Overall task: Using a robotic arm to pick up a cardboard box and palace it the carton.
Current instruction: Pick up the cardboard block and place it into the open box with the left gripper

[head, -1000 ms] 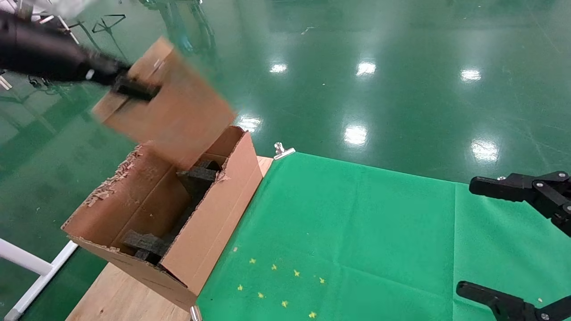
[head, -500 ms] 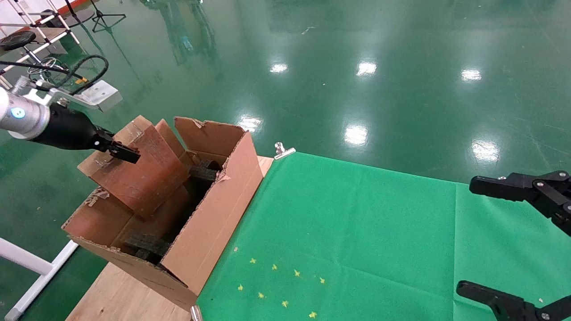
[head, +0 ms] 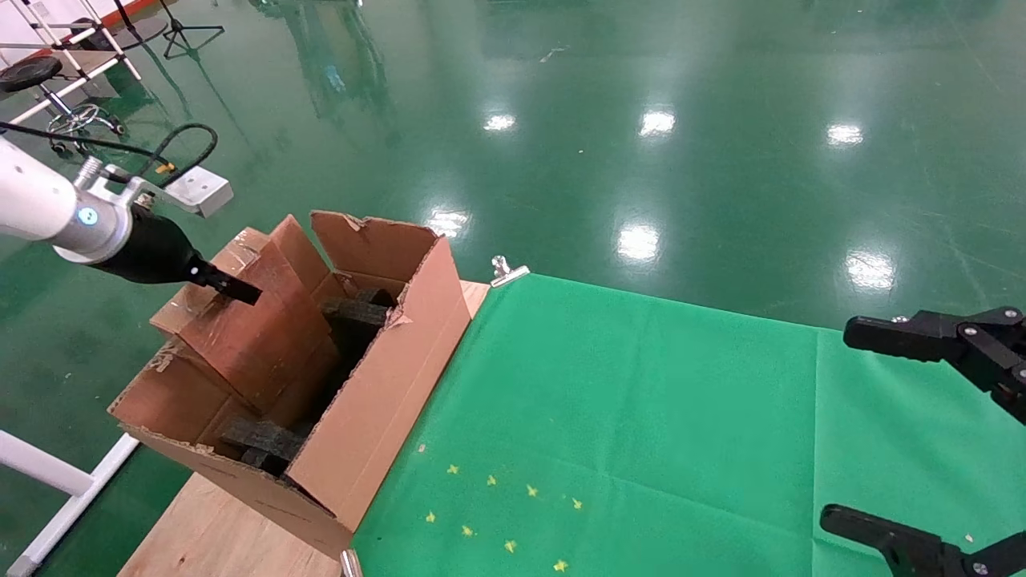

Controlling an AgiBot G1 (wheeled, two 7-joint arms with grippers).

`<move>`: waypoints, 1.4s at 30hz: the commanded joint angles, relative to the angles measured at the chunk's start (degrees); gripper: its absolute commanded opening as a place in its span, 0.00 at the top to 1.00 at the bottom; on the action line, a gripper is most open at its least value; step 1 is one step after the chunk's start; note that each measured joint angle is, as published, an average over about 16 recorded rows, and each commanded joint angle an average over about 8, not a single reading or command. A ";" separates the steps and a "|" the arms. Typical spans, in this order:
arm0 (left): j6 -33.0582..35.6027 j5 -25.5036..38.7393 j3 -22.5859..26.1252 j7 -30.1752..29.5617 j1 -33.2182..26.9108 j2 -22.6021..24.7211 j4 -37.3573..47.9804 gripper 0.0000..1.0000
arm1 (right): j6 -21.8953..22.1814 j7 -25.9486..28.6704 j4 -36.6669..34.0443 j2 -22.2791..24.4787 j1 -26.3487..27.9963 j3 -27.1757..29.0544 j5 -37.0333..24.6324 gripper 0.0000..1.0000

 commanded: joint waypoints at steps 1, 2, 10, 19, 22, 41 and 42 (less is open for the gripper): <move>-1.32 0.50 0.27 -1.24 0.51 0.89 1.40 1.00 | 0.00 0.00 0.00 0.00 0.00 0.00 0.00 0.00; -1.98 0.33 0.15 -1.50 0.90 1.11 1.80 1.00 | 0.00 0.00 0.00 0.00 0.00 0.00 0.00 0.00; -5.37 -0.29 -0.25 -1.89 3.95 2.61 3.91 1.00 | 0.01 -0.01 0.00 0.01 0.00 -0.02 0.01 0.00; -8.60 0.05 0.03 -2.08 8.04 4.30 5.89 1.00 | 0.01 -0.01 0.00 0.01 0.01 -0.03 0.02 0.00; -9.98 0.00 0.00 -2.68 9.30 4.85 6.59 1.00 | 0.01 -0.02 0.00 0.01 0.01 -0.03 0.02 0.00; -13.59 -1.61 -1.13 -3.24 14.98 6.00 7.85 0.10 | 0.04 -0.03 -0.01 0.03 0.01 -0.05 0.04 0.00; -13.71 -1.64 -1.15 -3.19 15.06 5.99 7.85 0.00 | 0.04 -0.03 -0.01 0.03 0.01 -0.05 0.04 0.00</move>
